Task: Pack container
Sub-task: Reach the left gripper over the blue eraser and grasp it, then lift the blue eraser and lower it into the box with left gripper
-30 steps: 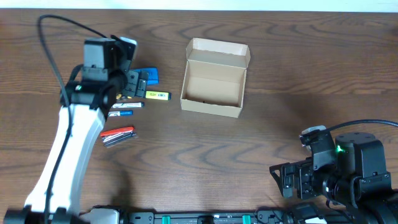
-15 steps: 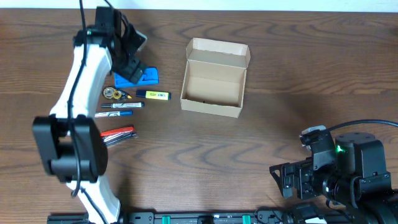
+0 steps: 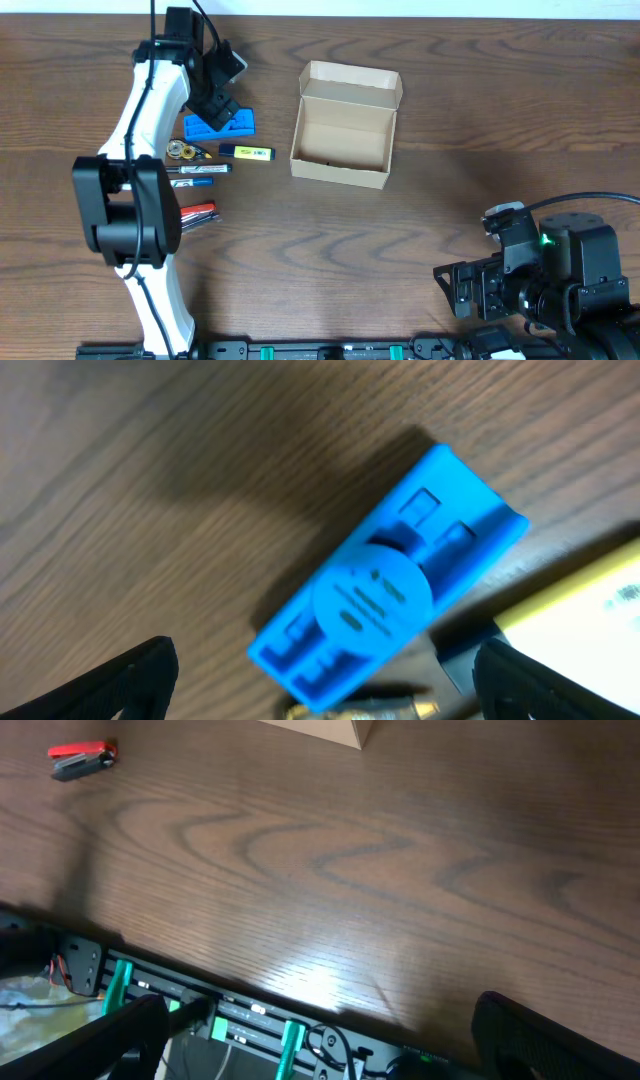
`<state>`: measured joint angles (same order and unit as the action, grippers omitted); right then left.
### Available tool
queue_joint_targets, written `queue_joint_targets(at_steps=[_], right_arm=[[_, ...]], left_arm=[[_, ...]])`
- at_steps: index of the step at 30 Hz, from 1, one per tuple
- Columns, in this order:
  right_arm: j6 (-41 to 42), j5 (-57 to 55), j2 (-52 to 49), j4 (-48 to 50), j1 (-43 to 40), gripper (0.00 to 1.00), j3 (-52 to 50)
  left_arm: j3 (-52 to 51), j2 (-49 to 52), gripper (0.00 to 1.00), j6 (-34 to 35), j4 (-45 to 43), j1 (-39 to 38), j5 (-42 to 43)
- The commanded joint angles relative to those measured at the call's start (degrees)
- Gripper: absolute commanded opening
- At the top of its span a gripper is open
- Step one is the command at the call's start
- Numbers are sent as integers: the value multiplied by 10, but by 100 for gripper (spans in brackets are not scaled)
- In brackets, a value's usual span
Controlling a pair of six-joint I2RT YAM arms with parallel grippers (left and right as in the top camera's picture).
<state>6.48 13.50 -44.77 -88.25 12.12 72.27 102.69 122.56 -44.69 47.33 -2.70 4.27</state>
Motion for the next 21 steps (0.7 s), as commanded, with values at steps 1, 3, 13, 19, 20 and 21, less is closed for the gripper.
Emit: queue_joint_targets(at_steps=[1, 3, 13, 19, 20, 21], right_arm=[[-8, 2, -1, 0, -5, 99, 7], [-8, 2, -1, 0, -5, 99, 7], [-8, 2, -1, 0, -5, 99, 7], [-8, 2, -1, 0, -5, 99, 7], [-8, 2, -1, 0, -5, 99, 7], [-8, 2, -1, 0, -5, 99, 7]], left_arm=[[11, 28, 95, -16, -4, 2, -1], [11, 38, 95, -16, -4, 2, 2], [11, 73, 95, -39, 14, 2, 2], [11, 95, 96, -42, 3, 2, -2], [11, 99, 95, -42, -1, 2, -3], [11, 102, 95, -42, -5, 2, -3]])
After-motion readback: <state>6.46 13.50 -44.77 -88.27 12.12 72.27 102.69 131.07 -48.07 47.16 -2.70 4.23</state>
